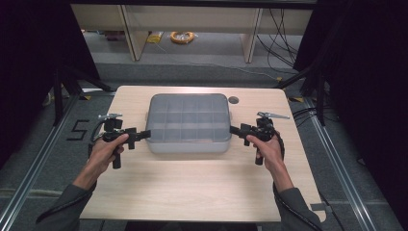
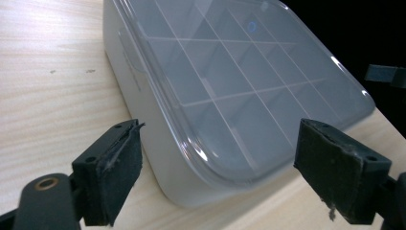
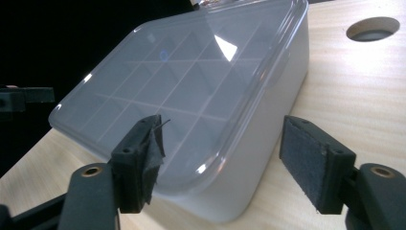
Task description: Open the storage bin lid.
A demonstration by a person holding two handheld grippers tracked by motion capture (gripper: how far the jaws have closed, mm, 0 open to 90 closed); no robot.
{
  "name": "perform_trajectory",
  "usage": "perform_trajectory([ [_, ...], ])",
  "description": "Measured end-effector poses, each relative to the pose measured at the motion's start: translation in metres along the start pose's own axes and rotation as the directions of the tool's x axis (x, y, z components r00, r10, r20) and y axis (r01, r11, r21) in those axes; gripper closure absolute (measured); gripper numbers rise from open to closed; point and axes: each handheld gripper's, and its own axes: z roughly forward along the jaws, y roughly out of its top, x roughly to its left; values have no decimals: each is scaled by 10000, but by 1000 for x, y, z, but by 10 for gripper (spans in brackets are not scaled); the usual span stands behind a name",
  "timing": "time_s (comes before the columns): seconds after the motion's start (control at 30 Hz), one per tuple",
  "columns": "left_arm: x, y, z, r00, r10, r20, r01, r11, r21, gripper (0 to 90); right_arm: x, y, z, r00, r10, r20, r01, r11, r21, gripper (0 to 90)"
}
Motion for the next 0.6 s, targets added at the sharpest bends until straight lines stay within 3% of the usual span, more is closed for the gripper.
perform_trajectory([
  [0.07,2,4,4,9999,-87,71,86,9999,90,156,-1,3,3,9999,125,-12,-125,9999,51,328],
  [0.1,6,8,6,9997,-205,162,205,9998,0,155,0,7,7,9989,465,43,-465,9988,156,327],
  [0.13,8,10,7,9992,-365,161,369,9991,-212,153,-3,9,10,9998,191,97,-192,9998,41,324],
  [0.2,10,12,8,9992,-374,121,375,9992,-106,154,-6,12,14,10000,69,-37,-69,10000,1,312],
  [0.47,26,20,24,9960,-889,-120,889,9960,8,173,-15,18,29,9992,388,-25,-388,9991,158,273],
  [0.5,28,21,27,9952,-972,-56,973,9952,63,173,-13,18,30,9962,875,-3,-874,9958,283,266],
  [0.53,30,22,29,9947,-1027,22,1027,9947,111,183,-19,19,36,9986,527,47,-528,9983,232,263],
  [0.6,30,25,34,9939,-1105,58,1104,9938,120,189,-19,19,37,9985,539,46,-540,9981,280,263],
])
